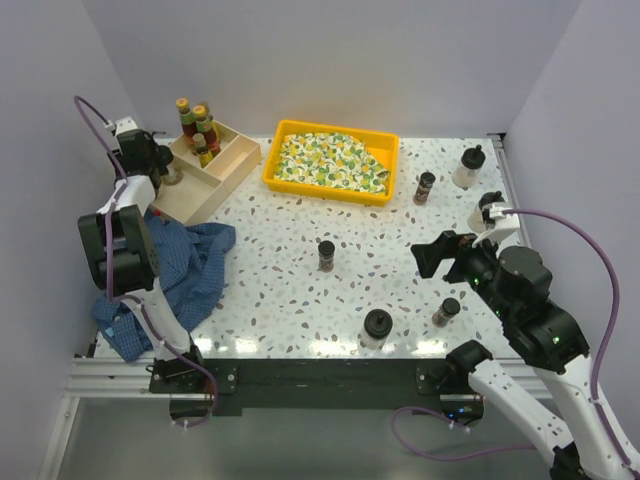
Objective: Organize the condiment bottles
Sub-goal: Place the bottle in the storage box.
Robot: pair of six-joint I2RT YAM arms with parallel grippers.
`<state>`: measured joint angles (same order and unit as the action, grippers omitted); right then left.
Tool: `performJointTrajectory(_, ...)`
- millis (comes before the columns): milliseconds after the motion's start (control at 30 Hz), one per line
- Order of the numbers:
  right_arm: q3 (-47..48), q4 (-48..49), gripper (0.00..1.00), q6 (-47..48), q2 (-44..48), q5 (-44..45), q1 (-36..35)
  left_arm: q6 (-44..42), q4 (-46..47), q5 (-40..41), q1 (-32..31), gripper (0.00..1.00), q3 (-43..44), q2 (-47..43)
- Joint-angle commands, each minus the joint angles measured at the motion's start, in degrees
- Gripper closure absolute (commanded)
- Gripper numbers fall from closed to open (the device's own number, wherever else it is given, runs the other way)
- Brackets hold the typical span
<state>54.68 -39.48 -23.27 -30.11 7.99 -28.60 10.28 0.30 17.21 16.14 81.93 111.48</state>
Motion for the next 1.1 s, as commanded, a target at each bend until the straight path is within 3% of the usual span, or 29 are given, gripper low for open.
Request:
performJointTrajectory(0,2.37,0.37,0.01,0.33,-0.65,0.71,-0.14,-1.40,6.91,1.16,0.65,0.34,2.97,0.58)
performJointTrajectory(233,3.24,-0.51,0.01,0.24,-0.13,0.89,-0.14,-0.62,4.10,1.16,0.73,0.00,3.94,-0.65)
performJointTrajectory(500,2.81,-0.94,0.01,0.06,0.40,-0.34,-0.05,8.16,-4.42,4.24,0.65,0.00,2.80,-10.75)
performJointTrajectory(667,1.75,-1.12,0.01,0.33,0.84,-0.26,-0.14,11.69,-11.01,-7.78,0.12,0.01,0.97,-16.90)
performJointTrajectory(867,-1.24,-0.24,0.01,2.78,2.60,2.99,-0.14,6.42,-17.95,-12.47,-9.97,0.03,-3.09,-20.69)
performJointTrajectory(967,-0.71,-1.29,0.01,3.67,2.42,3.61,-0.14,3.08,-20.68,-13.00,-18.75,0.04,-5.54,-22.79)
performJointTrajectory(1067,-0.01,-2.35,0.01,4.02,2.60,3.61,-0.14,-0.26,-21.39,-8.17,-31.30,0.04,-7.92,-25.34)
